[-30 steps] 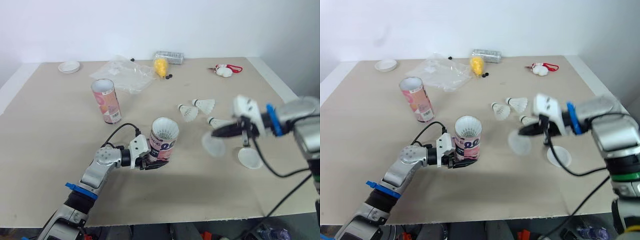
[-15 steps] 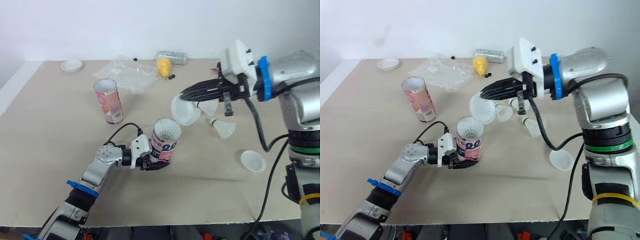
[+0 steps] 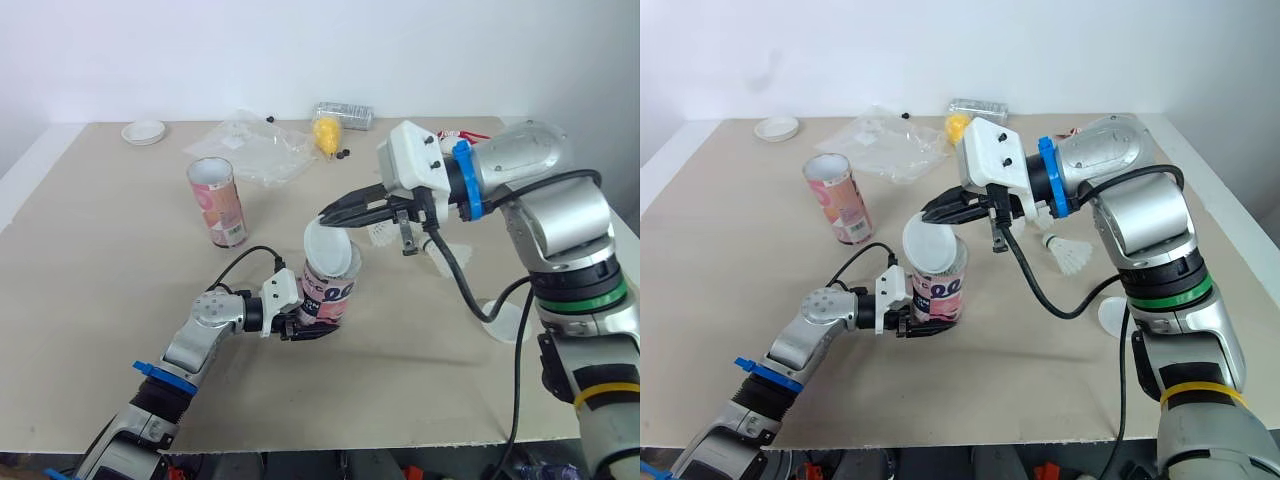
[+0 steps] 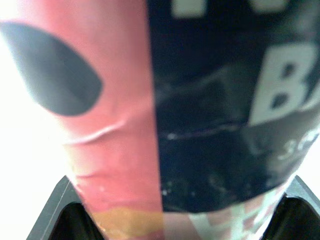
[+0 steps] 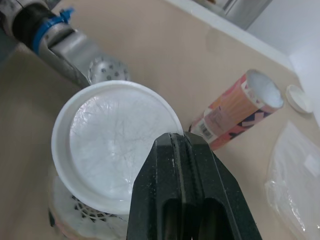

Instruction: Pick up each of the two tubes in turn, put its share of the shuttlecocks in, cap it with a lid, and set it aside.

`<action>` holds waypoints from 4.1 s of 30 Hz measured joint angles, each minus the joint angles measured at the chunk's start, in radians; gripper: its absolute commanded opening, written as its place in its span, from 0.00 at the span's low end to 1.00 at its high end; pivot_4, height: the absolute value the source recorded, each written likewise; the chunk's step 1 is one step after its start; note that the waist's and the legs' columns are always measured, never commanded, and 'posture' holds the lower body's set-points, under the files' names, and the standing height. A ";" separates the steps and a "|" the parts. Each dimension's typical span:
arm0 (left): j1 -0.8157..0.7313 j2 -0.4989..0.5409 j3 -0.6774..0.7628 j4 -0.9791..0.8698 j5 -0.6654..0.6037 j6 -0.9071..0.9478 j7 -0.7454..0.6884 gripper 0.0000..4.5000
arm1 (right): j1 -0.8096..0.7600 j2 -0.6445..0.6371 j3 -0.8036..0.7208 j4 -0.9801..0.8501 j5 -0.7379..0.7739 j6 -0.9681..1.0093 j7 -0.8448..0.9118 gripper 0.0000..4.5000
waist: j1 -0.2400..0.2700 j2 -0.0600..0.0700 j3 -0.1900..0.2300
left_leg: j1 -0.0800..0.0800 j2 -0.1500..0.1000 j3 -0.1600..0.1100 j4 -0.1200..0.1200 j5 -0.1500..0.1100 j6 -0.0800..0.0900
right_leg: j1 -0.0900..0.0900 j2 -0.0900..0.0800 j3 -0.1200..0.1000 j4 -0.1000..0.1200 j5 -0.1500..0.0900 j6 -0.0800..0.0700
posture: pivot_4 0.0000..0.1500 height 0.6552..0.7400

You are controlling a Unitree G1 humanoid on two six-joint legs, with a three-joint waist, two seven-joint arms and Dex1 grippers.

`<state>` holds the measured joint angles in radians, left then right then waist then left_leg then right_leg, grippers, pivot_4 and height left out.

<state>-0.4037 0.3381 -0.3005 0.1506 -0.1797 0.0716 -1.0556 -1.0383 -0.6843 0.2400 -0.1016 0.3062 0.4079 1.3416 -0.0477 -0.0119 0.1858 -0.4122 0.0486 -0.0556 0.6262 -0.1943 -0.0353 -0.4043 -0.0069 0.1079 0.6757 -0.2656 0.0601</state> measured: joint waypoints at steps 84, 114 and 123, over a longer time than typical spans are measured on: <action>0.005 -0.003 0.002 -0.002 0.001 0.005 0.003 0.68 | -0.049 -0.024 0.037 0.082 -0.058 -0.089 0.143 0.03 | 0.000 0.000 0.000 | 0.001 0.000 0.000 -0.001 0.000 0.000 | 0.000 0.000 0.000 0.000 0.000 0.000 | 1.00 1.00; 0.007 -0.006 0.003 -0.006 0.000 0.017 0.007 0.68 | -0.049 -0.001 0.100 0.132 -0.155 -0.244 0.158 0.03 | 0.000 0.000 0.000 | 0.001 0.000 0.000 -0.001 0.000 0.000 | 0.001 0.000 0.000 0.000 0.000 0.000 | 1.00 1.00; 0.012 -0.006 0.006 -0.005 -0.008 0.024 0.011 0.68 | -0.044 0.000 0.098 0.129 -0.133 -0.194 0.158 0.40 | 0.000 0.000 0.000 | 0.004 0.000 0.000 -0.002 0.000 0.000 | 0.002 0.000 0.000 0.000 0.000 -0.001 | 1.00 1.00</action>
<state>-0.3919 0.3317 -0.2942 0.1452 -0.1872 0.0961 -1.0447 -1.0826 -0.6845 0.3375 0.0270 0.1731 0.2140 1.4998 -0.0479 -0.0119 0.1858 -0.4085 0.0486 -0.0555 0.6247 -0.1943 -0.0354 -0.4021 -0.0069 0.1080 0.6757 -0.2660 0.0594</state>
